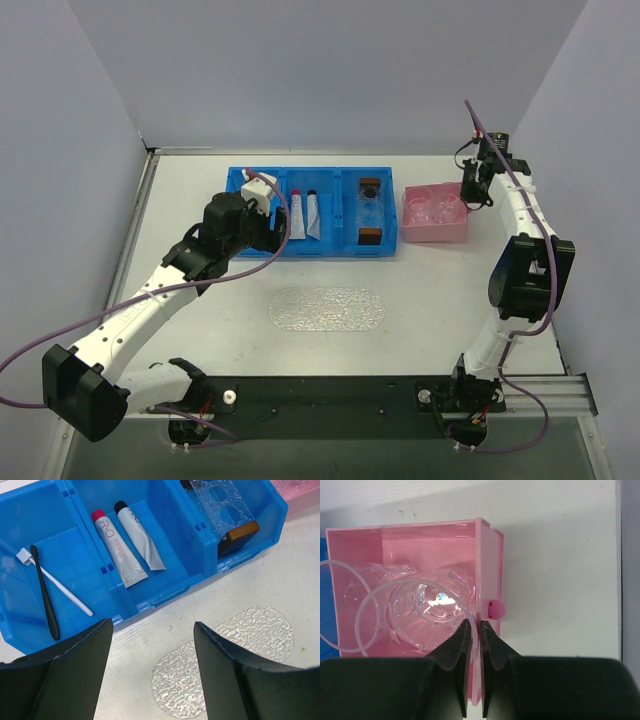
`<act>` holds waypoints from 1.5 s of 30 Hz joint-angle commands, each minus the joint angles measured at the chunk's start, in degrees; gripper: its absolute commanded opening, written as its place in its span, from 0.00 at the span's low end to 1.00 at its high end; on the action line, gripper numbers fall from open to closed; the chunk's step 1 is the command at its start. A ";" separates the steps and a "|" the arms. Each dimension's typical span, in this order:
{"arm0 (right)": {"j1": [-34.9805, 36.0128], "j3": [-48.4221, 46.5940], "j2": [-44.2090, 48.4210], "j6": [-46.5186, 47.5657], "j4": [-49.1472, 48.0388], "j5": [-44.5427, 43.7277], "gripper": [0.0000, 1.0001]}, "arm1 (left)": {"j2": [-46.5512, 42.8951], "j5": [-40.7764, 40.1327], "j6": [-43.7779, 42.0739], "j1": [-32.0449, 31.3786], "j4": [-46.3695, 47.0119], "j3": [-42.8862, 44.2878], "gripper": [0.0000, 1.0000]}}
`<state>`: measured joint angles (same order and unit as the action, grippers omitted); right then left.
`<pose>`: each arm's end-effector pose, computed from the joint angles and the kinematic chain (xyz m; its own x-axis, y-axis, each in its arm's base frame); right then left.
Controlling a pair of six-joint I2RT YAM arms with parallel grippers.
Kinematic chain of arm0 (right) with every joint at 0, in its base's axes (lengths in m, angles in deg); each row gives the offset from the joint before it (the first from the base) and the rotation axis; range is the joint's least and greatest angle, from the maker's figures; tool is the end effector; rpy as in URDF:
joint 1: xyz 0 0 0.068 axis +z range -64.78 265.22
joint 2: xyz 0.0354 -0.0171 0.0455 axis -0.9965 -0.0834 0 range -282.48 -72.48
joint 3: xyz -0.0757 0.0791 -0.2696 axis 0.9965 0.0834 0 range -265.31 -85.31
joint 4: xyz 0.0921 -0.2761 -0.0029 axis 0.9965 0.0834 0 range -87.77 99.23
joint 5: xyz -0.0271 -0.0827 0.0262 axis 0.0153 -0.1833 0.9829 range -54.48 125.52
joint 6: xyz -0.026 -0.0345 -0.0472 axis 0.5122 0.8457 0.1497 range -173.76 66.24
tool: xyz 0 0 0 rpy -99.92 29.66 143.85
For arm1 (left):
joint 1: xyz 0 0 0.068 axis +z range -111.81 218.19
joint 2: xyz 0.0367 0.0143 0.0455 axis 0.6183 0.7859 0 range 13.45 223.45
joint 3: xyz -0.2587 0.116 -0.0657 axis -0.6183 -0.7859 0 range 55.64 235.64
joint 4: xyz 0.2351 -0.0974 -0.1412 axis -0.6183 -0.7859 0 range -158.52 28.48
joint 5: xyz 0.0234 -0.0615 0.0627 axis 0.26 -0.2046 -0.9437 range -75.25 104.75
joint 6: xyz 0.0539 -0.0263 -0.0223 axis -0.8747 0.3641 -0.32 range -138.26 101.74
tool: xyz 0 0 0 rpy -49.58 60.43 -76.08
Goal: Prepare toiletry sets of a toothbrush and toothpaste on the tray
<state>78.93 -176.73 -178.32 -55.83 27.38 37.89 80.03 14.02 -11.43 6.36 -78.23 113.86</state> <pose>0.4724 -0.0501 0.2961 -0.6300 0.1057 -0.7694 0.1005 0.9935 0.0542 0.2568 -0.1585 0.3398 -0.4191 0.1202 -0.8999 0.4711 0.8761 -0.1024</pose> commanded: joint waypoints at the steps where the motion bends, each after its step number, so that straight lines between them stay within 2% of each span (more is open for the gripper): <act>1: 0.22 -0.08 -0.32 -1.10 -2.03 0.79 0.00 | -0.05 0.73 0.29 -0.25 1.68 1.20 0.76; 20: 0.31 1.86 -5.16 -1.98 -3.35 0.79 0.00 | 0.39 2.05 0.55 -0.25 1.68 1.37 0.76; 33: 0.57 2.12 -5.25 -1.89 -3.35 0.00 0.19 | 0.48 2.22 0.55 -0.25 1.59 1.29 0.76; 45: 0.66 2.74 -6.39 -2.33 -3.35 -0.52 0.18 | 0.47 2.14 0.47 -0.25 1.59 1.29 0.76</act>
<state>79.30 -174.74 -183.15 -57.40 23.88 38.72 80.67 15.28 -11.21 6.36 -78.23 113.86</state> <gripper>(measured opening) 0.182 0.759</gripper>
